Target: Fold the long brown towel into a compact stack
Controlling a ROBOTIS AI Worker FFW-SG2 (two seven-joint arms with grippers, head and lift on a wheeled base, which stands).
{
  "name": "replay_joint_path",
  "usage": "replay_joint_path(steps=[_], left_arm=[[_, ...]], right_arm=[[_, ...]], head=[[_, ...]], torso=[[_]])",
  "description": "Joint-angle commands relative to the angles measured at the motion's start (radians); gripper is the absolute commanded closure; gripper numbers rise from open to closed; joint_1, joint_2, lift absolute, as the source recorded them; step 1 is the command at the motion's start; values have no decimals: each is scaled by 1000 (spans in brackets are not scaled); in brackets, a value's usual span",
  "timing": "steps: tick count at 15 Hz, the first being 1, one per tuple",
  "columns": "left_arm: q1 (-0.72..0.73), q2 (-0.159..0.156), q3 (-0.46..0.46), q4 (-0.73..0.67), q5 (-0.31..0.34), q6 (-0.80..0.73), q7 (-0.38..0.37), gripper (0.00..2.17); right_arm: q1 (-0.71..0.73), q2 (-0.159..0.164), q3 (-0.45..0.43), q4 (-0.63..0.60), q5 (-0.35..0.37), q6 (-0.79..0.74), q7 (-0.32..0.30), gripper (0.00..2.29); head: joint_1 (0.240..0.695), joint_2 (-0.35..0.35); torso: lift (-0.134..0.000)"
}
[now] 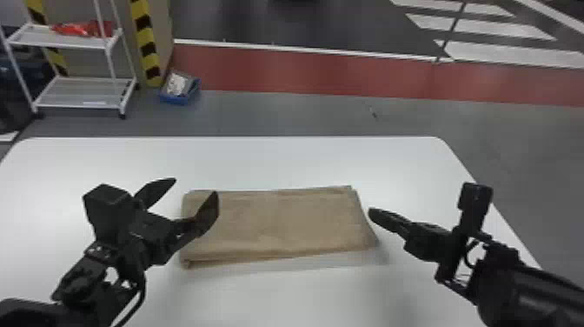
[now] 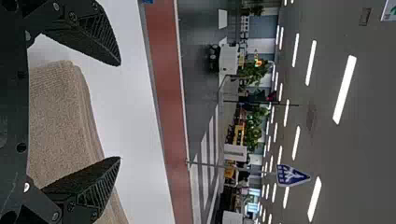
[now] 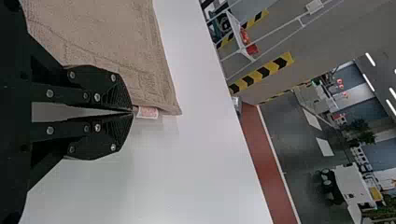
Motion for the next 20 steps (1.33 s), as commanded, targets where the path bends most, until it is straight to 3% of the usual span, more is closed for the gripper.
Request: replay_joint_path(steps=[1, 3, 4, 5, 6, 7, 11, 14, 20], left_arm=[[13, 2, -39, 20, -11, -94, 16, 191], [6, -4, -60, 31, -21, -112, 28, 194], [-3, -1, -71, 35, -31, -109, 27, 454], [-10, -4, -80, 42, -38, -103, 30, 880], [-23, -5, -97, 45, -41, -54, 45, 1636], [-41, -7, -116, 42, -44, 97, 87, 2148], [-64, -8, -131, 42, -64, 222, 111, 2142], [-75, -4, -129, 51, -90, 235, 114, 2142], [-81, -5, -142, 52, -123, 271, 114, 2142]], right_arm=[[-14, 2, -29, -10, -6, -2, 23, 46], [-16, 2, -41, -20, -5, 7, 34, 16], [-16, 2, -46, -21, -3, 19, 34, 26], [-16, 2, -50, -24, -3, 26, 34, 53], [-13, 2, -57, -33, -2, 29, 34, 73], [-10, 2, -66, -33, -5, 29, 34, 83], [-74, 2, -106, -27, -11, 148, 43, 80], [-114, 2, -96, -23, -2, 216, 34, 90], [-197, 2, 35, -21, 52, 412, -40, 120]], head=[[695, -174], [695, -199], [695, -207], [695, -216], [695, -223], [695, -231], [695, -257], [695, -257], [695, -205]], torso=[[-124], [-124], [-124], [-124], [-124], [-124], [-124], [-124], [-124]])
